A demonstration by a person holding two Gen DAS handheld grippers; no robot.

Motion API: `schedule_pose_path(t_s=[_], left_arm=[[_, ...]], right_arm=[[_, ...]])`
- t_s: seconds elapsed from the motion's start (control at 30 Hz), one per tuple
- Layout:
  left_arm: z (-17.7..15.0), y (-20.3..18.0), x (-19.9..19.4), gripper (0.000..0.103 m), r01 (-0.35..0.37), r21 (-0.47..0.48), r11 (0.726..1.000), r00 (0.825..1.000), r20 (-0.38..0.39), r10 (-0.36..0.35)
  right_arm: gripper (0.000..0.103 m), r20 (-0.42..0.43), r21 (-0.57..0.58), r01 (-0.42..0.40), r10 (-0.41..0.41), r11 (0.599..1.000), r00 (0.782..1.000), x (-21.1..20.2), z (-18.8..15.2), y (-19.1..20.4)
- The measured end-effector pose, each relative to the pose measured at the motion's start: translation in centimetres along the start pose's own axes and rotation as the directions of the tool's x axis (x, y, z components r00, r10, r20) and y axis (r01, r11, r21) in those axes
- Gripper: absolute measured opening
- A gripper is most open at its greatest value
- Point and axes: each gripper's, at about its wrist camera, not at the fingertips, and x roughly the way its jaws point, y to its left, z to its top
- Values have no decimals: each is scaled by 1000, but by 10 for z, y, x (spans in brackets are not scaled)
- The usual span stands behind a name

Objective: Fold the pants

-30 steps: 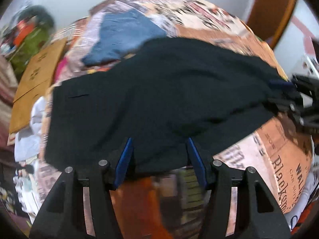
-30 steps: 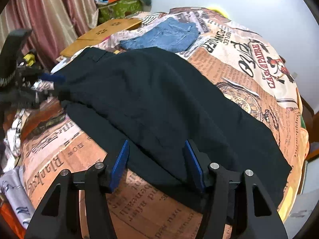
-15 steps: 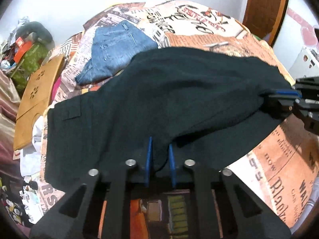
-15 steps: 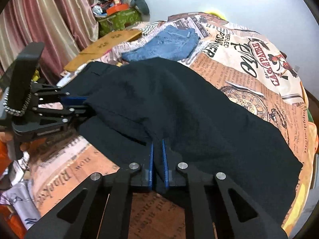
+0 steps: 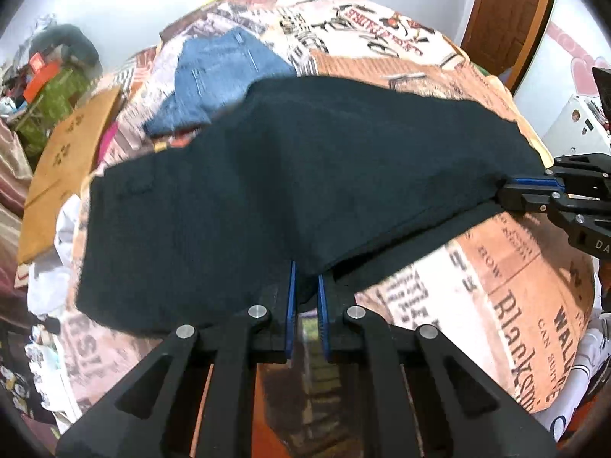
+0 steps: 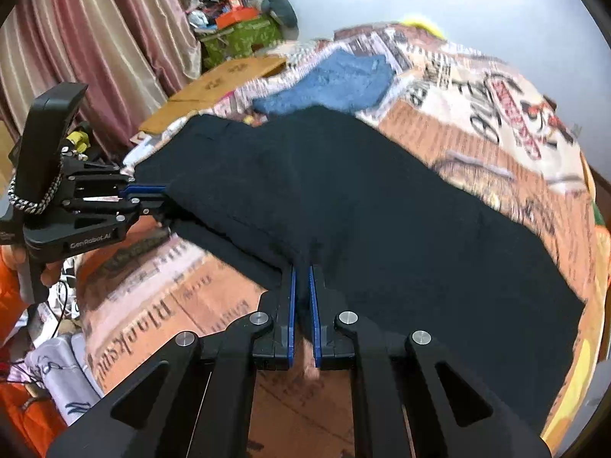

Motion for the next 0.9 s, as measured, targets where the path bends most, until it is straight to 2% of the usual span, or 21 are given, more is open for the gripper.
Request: schedule_pose_path(t_s=[0.13,0.27,0.4,0.5,0.67,0.9], left_arm=[[-3,-3,-4,11,-13,-6,1000,1000,-5,13],[-3,-1,-14,12,29,-20,999,999,-19,-29],[4,-3,-34,12,52,-25,998,999,6,-52],[20,-3,-48,21,40,-38,998,998,50,-38],[50,7,-44,46,-15,-79,997,996,82,22],[78,22,5,49,-13,-193,981,1000,8,14]], right_arm=[[12,7,43,-2,2,999,1000,-8,-5,-6],[31,31,97,23,-26,995,999,-26,-12,-20],[33,78,173,51,-65,984,995,-52,-22,-46],[33,100,253,89,-118,963,988,-71,-33,-74],[33,103,415,164,-225,895,969,-93,-59,-133],[33,49,598,213,-301,773,953,-102,-98,-207]])
